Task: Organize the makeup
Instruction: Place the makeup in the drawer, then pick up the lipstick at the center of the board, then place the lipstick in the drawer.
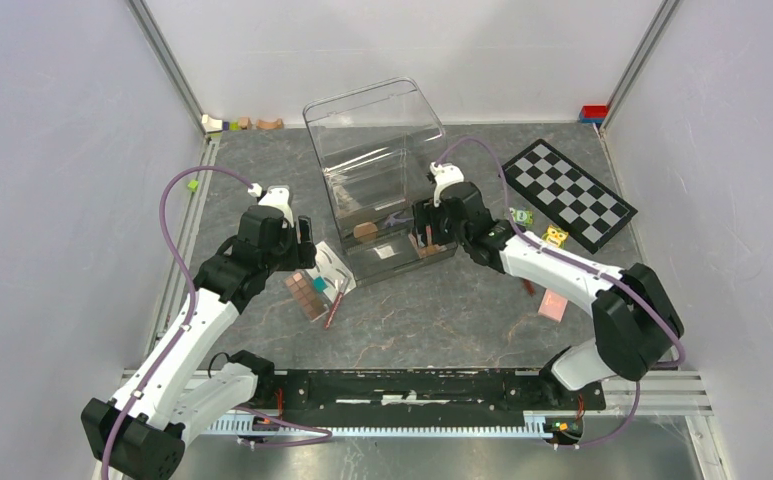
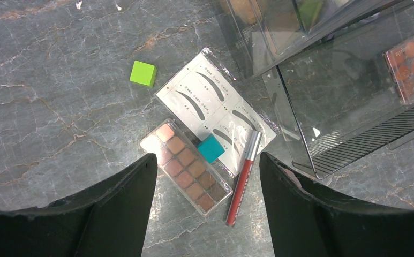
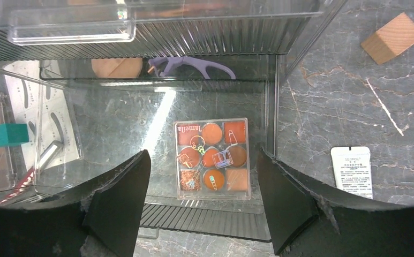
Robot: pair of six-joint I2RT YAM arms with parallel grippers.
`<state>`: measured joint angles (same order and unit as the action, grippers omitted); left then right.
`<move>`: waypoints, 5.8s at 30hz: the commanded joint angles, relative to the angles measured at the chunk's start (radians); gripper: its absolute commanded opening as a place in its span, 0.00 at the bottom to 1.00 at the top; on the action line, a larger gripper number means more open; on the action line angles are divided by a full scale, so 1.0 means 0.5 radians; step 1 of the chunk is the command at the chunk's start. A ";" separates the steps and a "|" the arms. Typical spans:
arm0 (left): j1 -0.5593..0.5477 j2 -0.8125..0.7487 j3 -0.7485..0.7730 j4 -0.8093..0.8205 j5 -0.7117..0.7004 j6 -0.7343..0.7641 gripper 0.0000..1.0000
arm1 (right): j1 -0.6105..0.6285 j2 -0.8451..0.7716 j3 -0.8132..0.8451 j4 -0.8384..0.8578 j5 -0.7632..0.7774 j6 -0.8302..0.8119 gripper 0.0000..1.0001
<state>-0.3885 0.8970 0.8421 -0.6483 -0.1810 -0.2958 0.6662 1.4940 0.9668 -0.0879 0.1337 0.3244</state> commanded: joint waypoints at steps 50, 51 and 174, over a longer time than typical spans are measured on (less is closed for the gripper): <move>0.007 0.009 0.028 0.061 0.007 0.082 0.77 | -1.047 -0.518 -0.783 -0.360 -0.166 -0.284 0.18; 0.007 0.008 0.028 0.060 0.009 0.084 0.77 | -1.048 -0.549 -0.783 -0.358 -0.166 -0.280 0.18; -0.345 -0.037 -0.511 -0.237 -0.724 -1.397 0.89 | 0.159 -1.565 -1.025 -0.397 -0.033 -0.003 0.34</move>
<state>-0.5888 0.8314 0.5510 -0.7002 -0.4675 -0.8684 0.7441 0.7124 0.4656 -0.2905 0.0990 0.3141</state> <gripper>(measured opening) 0.888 0.335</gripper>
